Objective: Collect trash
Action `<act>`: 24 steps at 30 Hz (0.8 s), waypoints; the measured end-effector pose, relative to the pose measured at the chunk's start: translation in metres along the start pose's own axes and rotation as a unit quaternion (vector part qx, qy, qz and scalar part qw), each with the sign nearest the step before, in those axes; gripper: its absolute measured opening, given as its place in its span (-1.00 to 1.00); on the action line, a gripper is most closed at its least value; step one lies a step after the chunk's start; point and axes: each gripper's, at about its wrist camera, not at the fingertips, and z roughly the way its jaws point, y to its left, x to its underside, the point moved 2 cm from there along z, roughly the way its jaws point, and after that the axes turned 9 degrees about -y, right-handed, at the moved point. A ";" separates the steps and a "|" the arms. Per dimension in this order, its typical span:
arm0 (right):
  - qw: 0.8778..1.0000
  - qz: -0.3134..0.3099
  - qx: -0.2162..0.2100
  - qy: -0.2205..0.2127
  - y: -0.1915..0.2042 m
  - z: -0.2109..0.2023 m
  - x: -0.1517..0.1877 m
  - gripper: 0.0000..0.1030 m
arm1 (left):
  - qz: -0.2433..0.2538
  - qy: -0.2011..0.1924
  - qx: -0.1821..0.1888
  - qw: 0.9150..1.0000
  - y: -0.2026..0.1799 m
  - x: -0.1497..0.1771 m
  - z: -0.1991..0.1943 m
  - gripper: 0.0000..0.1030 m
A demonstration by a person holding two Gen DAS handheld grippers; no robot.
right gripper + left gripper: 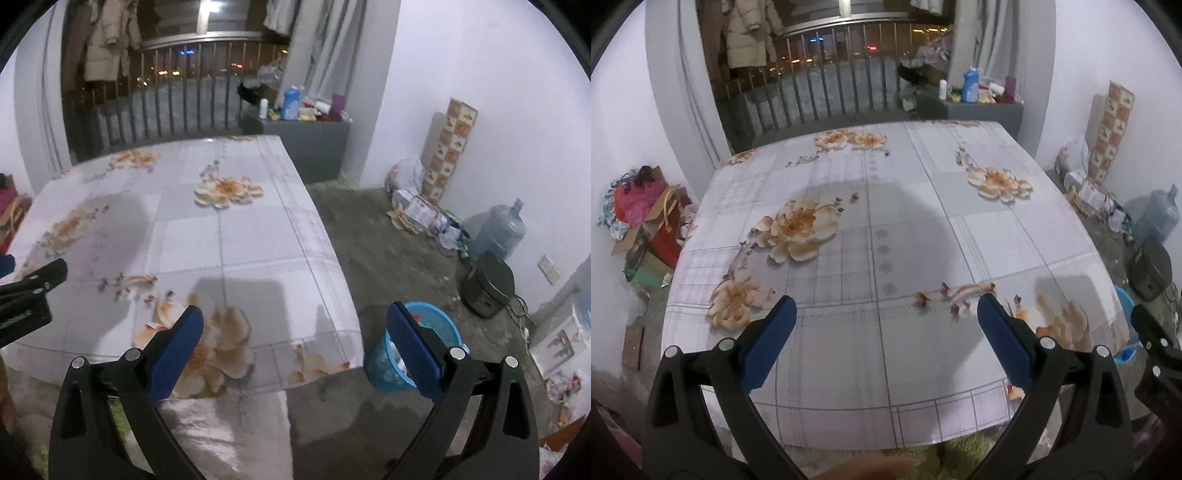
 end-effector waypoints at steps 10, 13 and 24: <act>0.999 0.015 0.025 0.017 -0.020 0.015 0.010 0.87 | 0.023 0.012 0.004 1.000 -0.019 0.002 0.009 0.83; 0.999 0.013 0.026 0.015 -0.021 0.016 0.011 0.87 | 0.026 0.013 0.006 1.000 -0.023 0.002 0.009 0.83; 1.000 0.010 0.026 0.013 -0.024 0.015 0.010 0.87 | 0.031 0.011 0.008 0.999 -0.028 -0.001 0.007 0.83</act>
